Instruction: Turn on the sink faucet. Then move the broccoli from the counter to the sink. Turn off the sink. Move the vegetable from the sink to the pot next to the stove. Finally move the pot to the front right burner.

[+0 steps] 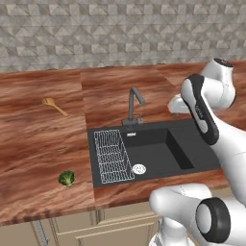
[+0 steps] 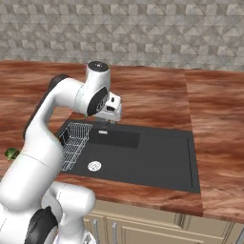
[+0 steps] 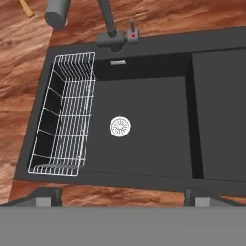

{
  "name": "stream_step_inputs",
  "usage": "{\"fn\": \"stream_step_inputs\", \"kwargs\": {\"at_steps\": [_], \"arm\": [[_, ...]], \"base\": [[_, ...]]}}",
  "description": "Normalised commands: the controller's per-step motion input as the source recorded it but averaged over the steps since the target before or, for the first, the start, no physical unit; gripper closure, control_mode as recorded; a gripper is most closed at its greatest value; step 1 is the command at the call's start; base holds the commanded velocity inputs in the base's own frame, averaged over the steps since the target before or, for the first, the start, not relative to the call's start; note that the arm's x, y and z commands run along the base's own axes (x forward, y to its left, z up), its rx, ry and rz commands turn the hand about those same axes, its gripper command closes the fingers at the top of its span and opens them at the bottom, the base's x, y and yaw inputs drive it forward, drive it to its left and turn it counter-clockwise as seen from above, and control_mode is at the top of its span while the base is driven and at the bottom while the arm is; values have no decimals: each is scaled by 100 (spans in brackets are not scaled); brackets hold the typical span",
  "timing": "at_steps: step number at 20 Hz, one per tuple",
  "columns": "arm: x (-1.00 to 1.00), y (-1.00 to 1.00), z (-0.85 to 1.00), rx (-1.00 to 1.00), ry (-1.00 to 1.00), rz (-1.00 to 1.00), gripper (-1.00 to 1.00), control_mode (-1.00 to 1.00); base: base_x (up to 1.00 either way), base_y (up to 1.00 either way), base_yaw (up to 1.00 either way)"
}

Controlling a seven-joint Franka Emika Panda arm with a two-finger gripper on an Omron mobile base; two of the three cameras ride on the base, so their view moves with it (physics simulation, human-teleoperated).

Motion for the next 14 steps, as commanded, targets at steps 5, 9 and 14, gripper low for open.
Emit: {"fn": "stream_step_inputs", "kwargs": {"at_steps": [5, 9, 14], "arm": [[20, -62, -41, 11, -1, 11, -100, -100], [51, -8, -35, 2, -5, 19, -100, -100], [33, -4, -20, 3, -2, 21, -100, -100]], "base": [[0, 0, 0], [0, 0, 0], [0, 0, 0]]}}
